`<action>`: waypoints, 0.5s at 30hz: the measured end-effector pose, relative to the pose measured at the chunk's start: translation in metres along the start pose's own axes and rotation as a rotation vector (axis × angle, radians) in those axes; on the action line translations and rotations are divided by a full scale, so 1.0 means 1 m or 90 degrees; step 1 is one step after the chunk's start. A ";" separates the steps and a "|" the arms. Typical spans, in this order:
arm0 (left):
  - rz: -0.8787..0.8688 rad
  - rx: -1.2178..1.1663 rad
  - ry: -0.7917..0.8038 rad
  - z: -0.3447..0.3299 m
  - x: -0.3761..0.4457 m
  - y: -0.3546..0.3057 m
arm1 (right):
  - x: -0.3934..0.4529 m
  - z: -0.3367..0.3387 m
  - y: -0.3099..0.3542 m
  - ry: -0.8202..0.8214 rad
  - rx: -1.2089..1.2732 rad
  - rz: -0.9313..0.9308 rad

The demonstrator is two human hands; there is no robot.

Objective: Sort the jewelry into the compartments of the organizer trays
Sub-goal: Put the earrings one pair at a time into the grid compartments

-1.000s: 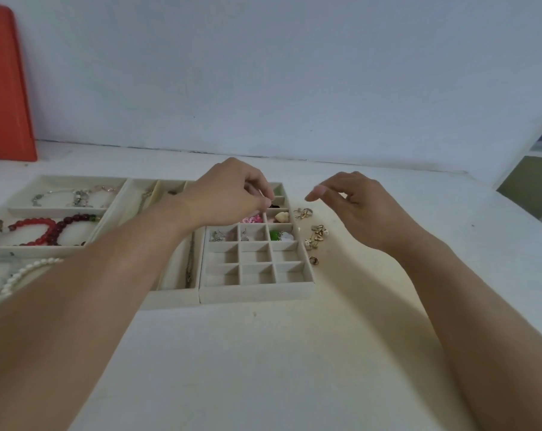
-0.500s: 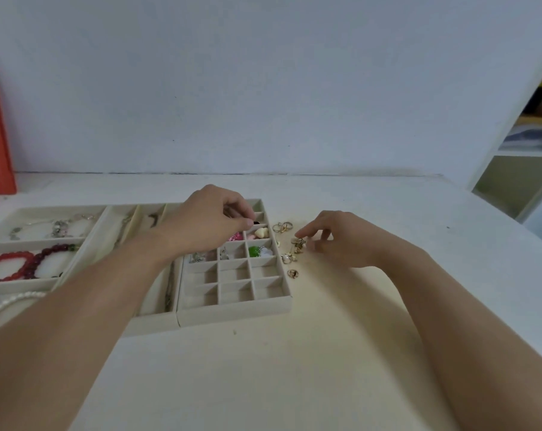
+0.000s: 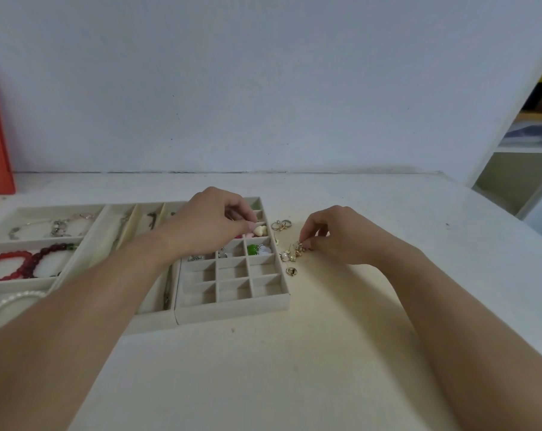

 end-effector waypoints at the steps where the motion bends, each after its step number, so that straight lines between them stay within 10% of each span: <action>1: -0.002 -0.003 0.001 0.000 0.000 0.000 | 0.000 0.000 0.000 -0.005 0.006 0.002; 15: -0.053 -0.112 -0.006 -0.006 -0.006 -0.020 | -0.007 0.015 0.026 -0.053 0.411 0.087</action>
Point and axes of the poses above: each hand's wrist, its own x-axis towards the middle knuckle, its own z-axis out of the back of the hand, y = z × x, the point moved 5 cm from there along x, towards the middle knuckle, and after that the axes turned 2 degrees about -x, right-handed, at the moved point
